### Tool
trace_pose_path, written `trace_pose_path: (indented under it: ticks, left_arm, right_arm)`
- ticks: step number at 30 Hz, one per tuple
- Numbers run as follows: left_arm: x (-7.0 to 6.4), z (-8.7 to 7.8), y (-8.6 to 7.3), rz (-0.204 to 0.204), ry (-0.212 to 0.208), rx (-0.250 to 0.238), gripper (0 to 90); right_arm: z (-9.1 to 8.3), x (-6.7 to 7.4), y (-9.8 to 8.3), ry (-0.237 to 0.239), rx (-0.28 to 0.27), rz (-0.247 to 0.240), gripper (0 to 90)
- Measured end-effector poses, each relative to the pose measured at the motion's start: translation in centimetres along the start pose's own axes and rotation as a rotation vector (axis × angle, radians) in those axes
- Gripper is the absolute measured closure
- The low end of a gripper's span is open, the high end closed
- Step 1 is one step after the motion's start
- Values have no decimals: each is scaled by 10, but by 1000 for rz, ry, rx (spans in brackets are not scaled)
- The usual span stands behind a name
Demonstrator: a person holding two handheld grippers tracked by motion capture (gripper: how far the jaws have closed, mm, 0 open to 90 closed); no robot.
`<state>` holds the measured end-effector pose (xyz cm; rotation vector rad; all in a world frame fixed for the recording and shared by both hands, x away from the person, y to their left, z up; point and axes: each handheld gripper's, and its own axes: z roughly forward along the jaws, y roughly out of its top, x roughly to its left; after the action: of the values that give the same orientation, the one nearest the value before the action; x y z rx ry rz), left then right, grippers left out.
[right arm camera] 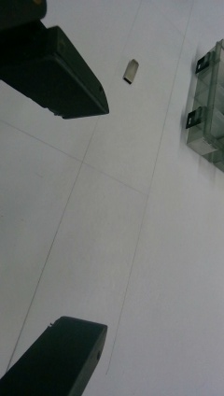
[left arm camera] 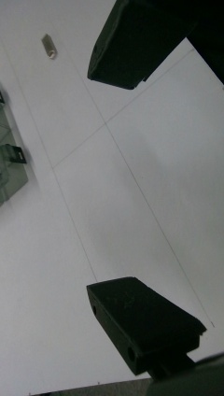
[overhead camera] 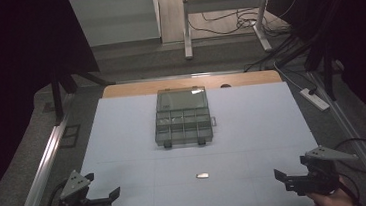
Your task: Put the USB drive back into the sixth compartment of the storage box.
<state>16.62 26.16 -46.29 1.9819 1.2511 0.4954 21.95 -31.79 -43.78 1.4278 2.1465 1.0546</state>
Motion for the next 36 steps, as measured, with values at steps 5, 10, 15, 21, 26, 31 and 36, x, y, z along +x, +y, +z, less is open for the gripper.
trace_pose_path:
  ticks: [5,10,15,21,26,31,36]
  left_arm:
    - [-3,2,1,23,10,19,24]
    - [-2,1,1,21,6,17,24]
    - [-3,1,0,22,2,19,24]
    - [-3,1,0,24,-3,24,24]
    - [-3,2,1,28,-1,28,24]
    - [-4,1,0,29,2,28,25]
    - [-3,1,0,27,3,28,25]
  right_arm:
    - [1,2,0,-17,16,-24,0]
    - [2,2,0,-28,24,-20,0]
    - [4,3,1,-22,39,-31,0]
    - [5,4,2,-14,52,-43,0]
    - [6,5,2,3,59,-53,0]
    - [8,5,4,35,77,-65,0]
    - [10,7,6,70,72,-87,0]
